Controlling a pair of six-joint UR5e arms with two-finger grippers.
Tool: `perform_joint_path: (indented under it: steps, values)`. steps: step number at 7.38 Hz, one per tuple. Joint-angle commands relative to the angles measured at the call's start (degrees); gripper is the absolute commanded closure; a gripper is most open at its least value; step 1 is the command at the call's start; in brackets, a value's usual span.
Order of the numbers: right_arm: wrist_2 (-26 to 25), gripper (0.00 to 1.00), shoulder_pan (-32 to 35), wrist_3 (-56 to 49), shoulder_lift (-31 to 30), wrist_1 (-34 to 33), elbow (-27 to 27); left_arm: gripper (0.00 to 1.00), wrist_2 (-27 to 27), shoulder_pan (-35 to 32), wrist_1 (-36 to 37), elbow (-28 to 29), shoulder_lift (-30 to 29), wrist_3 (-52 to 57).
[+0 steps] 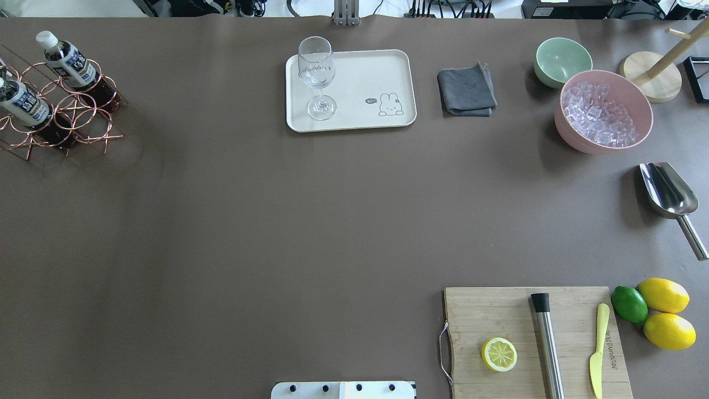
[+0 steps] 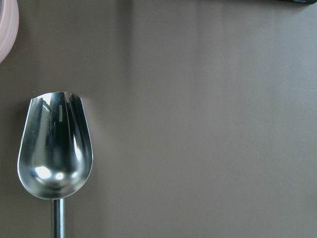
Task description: Take tea from basket to plate
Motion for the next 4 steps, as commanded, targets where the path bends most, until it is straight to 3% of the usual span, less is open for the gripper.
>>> perform_joint_path:
  steps: [1, 4]
  values:
    - [-0.1, 0.0, -0.1, 0.0, 0.0, 0.0, 0.0, 0.02, 0.2, 0.0, -0.1, -0.2, 0.0, 0.0]
    - [-0.1, 0.0, -0.1, 0.0, 0.0, 0.0, 0.0, 0.02, 0.1, 0.0, 0.1, -0.2, 0.0, 0.1]
